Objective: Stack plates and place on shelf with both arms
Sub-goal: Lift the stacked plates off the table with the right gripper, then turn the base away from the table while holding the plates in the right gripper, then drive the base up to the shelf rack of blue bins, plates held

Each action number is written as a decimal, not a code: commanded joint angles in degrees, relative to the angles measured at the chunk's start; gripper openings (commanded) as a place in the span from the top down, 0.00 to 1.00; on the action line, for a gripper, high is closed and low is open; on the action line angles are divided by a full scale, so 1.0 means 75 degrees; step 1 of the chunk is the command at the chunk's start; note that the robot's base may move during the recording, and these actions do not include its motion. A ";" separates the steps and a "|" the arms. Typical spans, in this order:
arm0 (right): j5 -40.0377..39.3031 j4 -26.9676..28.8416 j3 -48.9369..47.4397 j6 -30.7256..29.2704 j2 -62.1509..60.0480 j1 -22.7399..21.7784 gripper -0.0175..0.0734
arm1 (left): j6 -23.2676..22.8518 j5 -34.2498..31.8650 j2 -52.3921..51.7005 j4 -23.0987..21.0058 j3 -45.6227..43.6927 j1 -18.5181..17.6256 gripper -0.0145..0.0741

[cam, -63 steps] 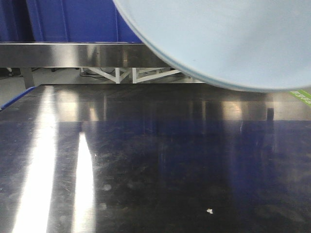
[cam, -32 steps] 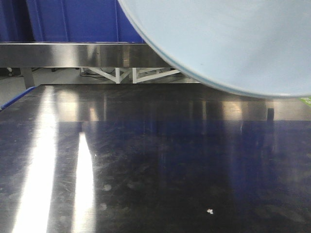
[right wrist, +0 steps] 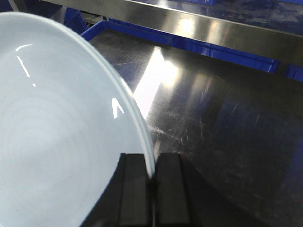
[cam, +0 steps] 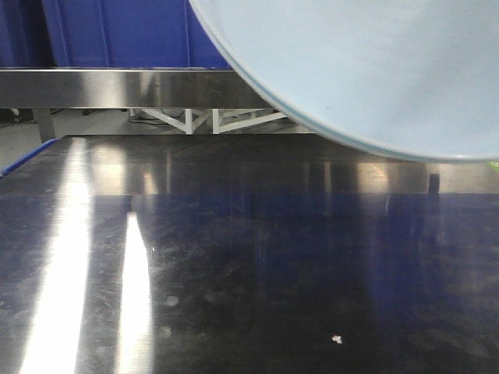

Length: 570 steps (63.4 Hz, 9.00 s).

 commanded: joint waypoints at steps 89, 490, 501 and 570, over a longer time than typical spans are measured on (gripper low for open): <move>-0.0689 0.0086 -0.0220 -0.0021 -0.0051 -0.0029 0.75 | -0.0074 -0.0555 0.0053 0.0061 -0.0226 0.0025 0.74; -0.0688 0.0086 -0.0220 -0.0021 -0.0051 -0.0029 0.75 | -0.0074 -0.0555 0.0053 0.0061 -0.0226 0.0025 0.74; -0.0688 0.0086 -0.0220 -0.0021 -0.0051 -0.0029 0.75 | -0.0074 -0.0555 0.0053 0.0061 -0.0226 0.0025 0.74; -0.0712 0.0086 -0.0220 -0.0021 -0.0051 -0.0029 0.75 | -0.0074 -0.0555 0.0053 0.0061 -0.0226 0.0025 0.74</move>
